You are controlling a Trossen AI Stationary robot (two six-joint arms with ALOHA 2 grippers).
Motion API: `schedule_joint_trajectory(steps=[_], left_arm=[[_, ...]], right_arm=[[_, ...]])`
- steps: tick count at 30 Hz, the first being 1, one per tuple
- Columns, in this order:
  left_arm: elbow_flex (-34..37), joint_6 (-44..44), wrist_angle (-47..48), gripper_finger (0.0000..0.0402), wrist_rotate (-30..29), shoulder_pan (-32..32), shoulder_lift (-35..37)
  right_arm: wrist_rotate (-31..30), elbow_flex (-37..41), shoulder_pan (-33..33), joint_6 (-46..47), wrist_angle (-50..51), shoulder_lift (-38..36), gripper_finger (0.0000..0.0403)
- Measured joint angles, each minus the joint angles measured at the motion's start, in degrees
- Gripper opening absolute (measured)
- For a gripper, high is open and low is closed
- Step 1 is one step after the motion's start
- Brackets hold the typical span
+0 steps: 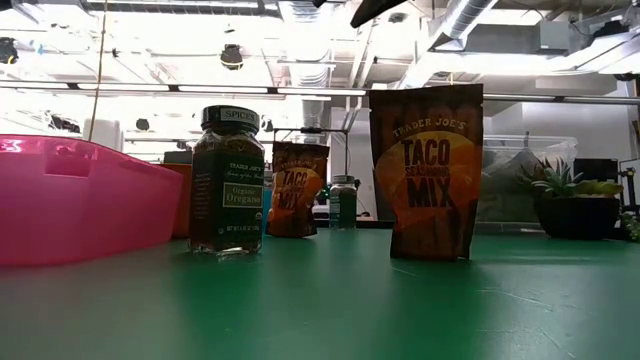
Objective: Sort spices by type
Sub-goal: Put the white seasoning bottle into the blue bin
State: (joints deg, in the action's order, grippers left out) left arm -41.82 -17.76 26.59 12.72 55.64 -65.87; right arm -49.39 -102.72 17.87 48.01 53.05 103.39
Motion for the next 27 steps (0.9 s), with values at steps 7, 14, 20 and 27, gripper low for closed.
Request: schedule_joint_trajectory(steps=[7, 14, 20, 27], left_arm=[[0.00, 0.00, 0.06, 0.0221, -0.67, 0.00, 0.00], [-0.11, -0.96, 0.91, 0.0206, -1.42, 0.00, 0.04], [-0.13, -1.61, 1.61, 0.0204, -1.99, 0.00, 0.25], [-2.22, -0.28, 6.99, 0.0202, -2.62, -1.49, 2.06]], right_arm=[[-0.03, 0.00, 0.00, 0.02, -0.02, 0.00, 0.0317], [-0.17, 0.00, 0.02, 0.02, -0.02, 0.00, 0.0317], [-0.21, 0.00, 0.02, 0.02, -0.02, 0.00, 0.0317], [-0.26, -0.02, 0.02, 0.00, -0.02, 0.00, 0.0317]])
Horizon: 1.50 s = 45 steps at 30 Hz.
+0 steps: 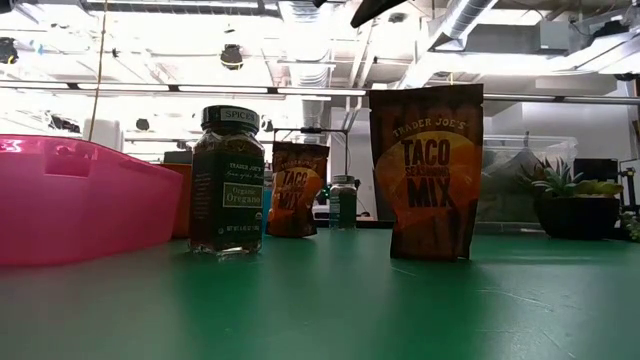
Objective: Sort spices by type
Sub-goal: Put the white seasoning bottle into the blue bin
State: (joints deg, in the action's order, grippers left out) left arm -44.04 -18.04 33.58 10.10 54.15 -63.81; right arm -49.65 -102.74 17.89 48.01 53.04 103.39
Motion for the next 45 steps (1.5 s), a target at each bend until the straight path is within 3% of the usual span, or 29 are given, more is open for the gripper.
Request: schedule_joint_trajectory(steps=[4, 9, 15, 21, 27, 33, 45], left_arm=[[-1.44, 2.06, 1.80, 0.0202, 0.49, -2.24, 2.52], [-1.53, 6.74, 2.39, 0.0202, 5.16, -5.50, 6.04], [-1.63, 10.07, 2.30, 0.0201, 5.75, -9.25, 9.00], [-1.63, 12.05, 3.59, 0.0201, 0.83, -12.81, 10.99], [-1.63, 15.89, 3.57, 0.0201, 0.06, -16.32, 13.26], [-1.63, 21.24, 5.32, 0.0201, 0.42, -17.68, 15.60], [-1.63, 21.89, 5.63, 0.0201, -5.34, -21.29, 19.06]], right_arm=[[-0.64, 0.02, 0.00, 0.02, 0.00, 0.00, 0.0317], [-0.85, 0.33, -0.33, 1.11, -0.36, 0.00, 0.0317], [-0.18, 5.27, -1.93, 0.43, -3.06, 0.04, 0.0317], [2.51, 12.16, -4.46, -10.21, -13.62, 0.17, 0.0317], [5.02, 12.28, -7.24, -22.69, -19.14, 0.02, 0.0317], [11.95, 12.28, -10.15, -31.05, -27.18, -0.02, 0.0317], [19.62, 12.28, -14.16, -36.44, -24.70, -0.02, 0.0317]])
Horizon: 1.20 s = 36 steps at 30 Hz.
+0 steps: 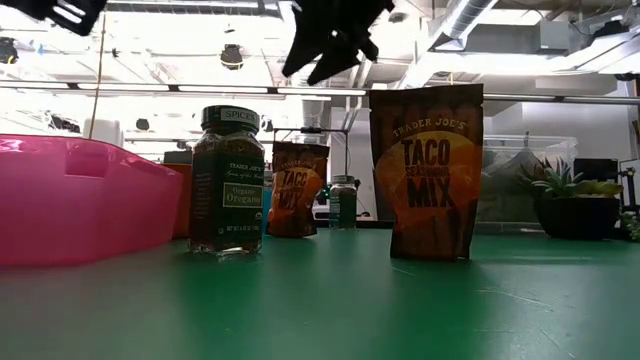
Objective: Sort spices by type
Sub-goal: Put the white seasoning bottle into the blue bin
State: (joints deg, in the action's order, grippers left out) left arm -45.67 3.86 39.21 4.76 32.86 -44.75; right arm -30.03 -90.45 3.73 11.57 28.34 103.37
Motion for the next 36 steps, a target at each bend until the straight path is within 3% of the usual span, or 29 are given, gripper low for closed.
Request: schedule_joint_trajectory(steps=[8, 16, 26, 36], left_arm=[[0.00, -8.72, -6.79, 0.0201, -8.35, -8.54, -0.47], [0.00, -17.89, -20.33, 0.0201, -8.68, -21.07, -5.39], [0.00, -21.51, -33.93, 0.0201, -8.70, -32.10, -15.58], [0.00, -20.84, -37.50, 0.0201, -8.63, -38.26, -17.23]], right_arm=[[1.18, 0.00, -2.36, -4.03, 6.38, 0.00, 0.0317], [4.40, -0.02, -4.57, -6.60, 13.83, -0.99, 0.0317], [10.62, 0.00, -1.62, -17.76, 7.15, -1.05, 0.0317], [11.09, 0.00, -1.24, -20.20, 5.51, -1.78, 0.0317]])
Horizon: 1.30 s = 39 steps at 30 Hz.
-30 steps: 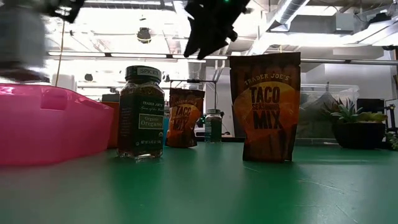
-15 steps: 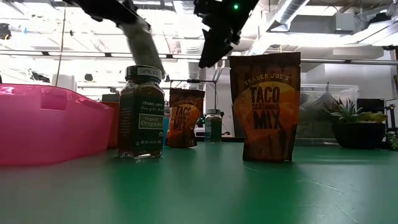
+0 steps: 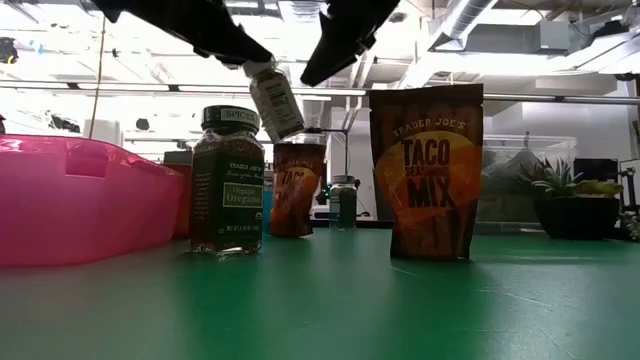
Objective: Sort spices by type
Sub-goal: Put the white seasoning bottle into the blue bin
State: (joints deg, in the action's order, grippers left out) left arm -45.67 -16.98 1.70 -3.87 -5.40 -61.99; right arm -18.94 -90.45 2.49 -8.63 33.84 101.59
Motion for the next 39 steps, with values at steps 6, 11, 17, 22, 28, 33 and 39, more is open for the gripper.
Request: schedule_joint_trajectory(steps=[6, 11, 17, 22, 28, 33, 39], left_arm=[[0.00, 2.23, -2.76, 0.0201, -0.34, -1.96, -0.01], [0.00, 2.68, -3.76, 0.0201, -1.85, -2.83, -0.01], [0.00, 4.53, -4.70, 0.0201, -2.99, -3.20, -0.01], [0.00, 6.09, -6.39, 0.0201, -3.73, -3.20, 0.01], [0.00, 7.39, -7.05, 0.0201, -5.34, -3.20, 0.01], [-0.02, 10.00, -8.36, 0.0201, -5.37, -3.18, 0.03], [-0.02, 11.57, -8.36, 0.0201, -6.11, -3.20, 0.03]], right_arm=[[1.17, 0.00, -1.10, 3.00, -5.21, -0.01, 0.0317], [0.68, 0.00, -1.23, 2.90, -10.01, -0.01, 0.0317], [-3.57, 0.00, -1.58, 1.36, -13.25, 1.00, 0.0317], [-6.56, 0.04, -1.47, 0.76, -15.02, 2.52, 0.0317], [-7.82, -0.02, -1.56, 0.73, -18.47, 4.69, 0.0317], [-11.19, 0.00, -1.71, -0.67, -20.33, 5.69, 0.0313], [-11.34, -0.02, -2.19, -0.78, -20.77, 5.61, 0.0264]])
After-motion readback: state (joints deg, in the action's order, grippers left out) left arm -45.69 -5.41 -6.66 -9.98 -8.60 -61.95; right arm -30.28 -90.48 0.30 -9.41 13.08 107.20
